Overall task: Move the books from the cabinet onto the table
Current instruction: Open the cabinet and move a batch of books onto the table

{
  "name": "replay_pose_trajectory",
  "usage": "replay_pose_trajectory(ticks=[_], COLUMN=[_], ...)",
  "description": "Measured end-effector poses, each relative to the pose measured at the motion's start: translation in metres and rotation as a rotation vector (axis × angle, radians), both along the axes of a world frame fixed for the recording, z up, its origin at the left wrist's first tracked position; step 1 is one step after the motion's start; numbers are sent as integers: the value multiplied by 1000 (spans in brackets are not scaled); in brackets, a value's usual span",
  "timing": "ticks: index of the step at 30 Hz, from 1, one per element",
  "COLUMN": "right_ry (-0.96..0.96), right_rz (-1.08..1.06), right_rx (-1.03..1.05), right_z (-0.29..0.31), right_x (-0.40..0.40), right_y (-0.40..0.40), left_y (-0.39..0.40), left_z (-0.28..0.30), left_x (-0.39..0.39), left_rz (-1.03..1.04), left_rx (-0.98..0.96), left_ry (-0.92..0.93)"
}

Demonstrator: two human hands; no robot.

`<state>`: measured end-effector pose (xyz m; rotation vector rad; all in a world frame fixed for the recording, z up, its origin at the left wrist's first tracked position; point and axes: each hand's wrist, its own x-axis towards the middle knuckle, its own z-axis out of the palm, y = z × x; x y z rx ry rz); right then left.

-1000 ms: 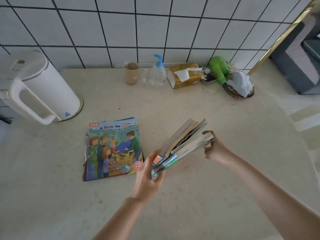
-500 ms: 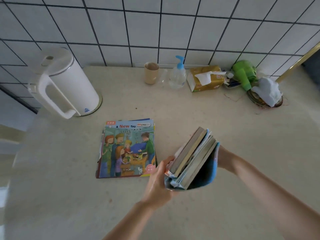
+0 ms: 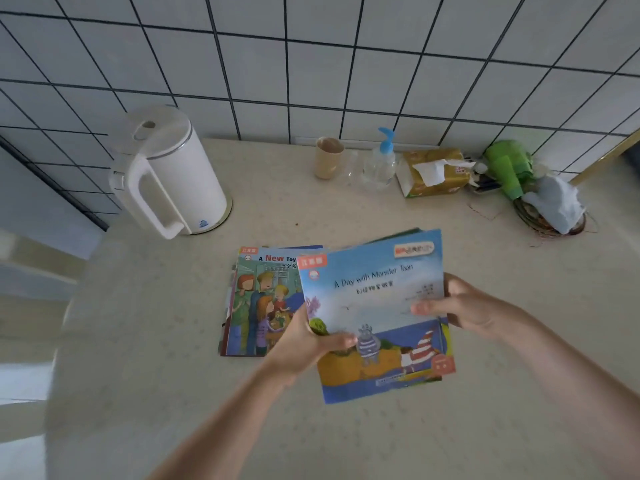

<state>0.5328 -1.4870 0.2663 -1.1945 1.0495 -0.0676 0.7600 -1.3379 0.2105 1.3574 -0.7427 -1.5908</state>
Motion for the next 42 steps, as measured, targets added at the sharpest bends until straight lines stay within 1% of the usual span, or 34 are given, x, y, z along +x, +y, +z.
replay_pose_trajectory(ticks=[3,8,11,15,20,25,27,29,32,38,39,42], right_ry=[-30,-44,-40,9,93,101,105,122,147,203,205,207], right_rz=[-59,-101,-157,-255,-329,-354,-382,-377,-358,-344,-349,-367], right_rx=[2,61,97,176,272,277,252,185,89,53,48,38], right_z=[13,18,9,-17,-49,-68,-71,-72,-72,-77,-77,-80], right_x=[28,81,113,148,170,182,183,183,182,181,180,179], right_y=[4,13,19,25,27,30,33,31,23,19,19,21], left_y=[0,7,8,4,-5,-18,-17,-17,-19,-24,-24,-26], left_z=[14,29,31,22,-1,-25,-31,-37,-43,-48,-58,-41], left_x=[23,69,92,118,138,148,148,147,143,149,152,144], left_rz=[43,189,259,317,280,218,170,126,127,44,40,58], left_rx=[41,147,188,268,351,382,389,374,404,421,423,419], left_ry=[34,0,-5,-86,-174,-277,-302,-327,-371,-569,-576,-571])
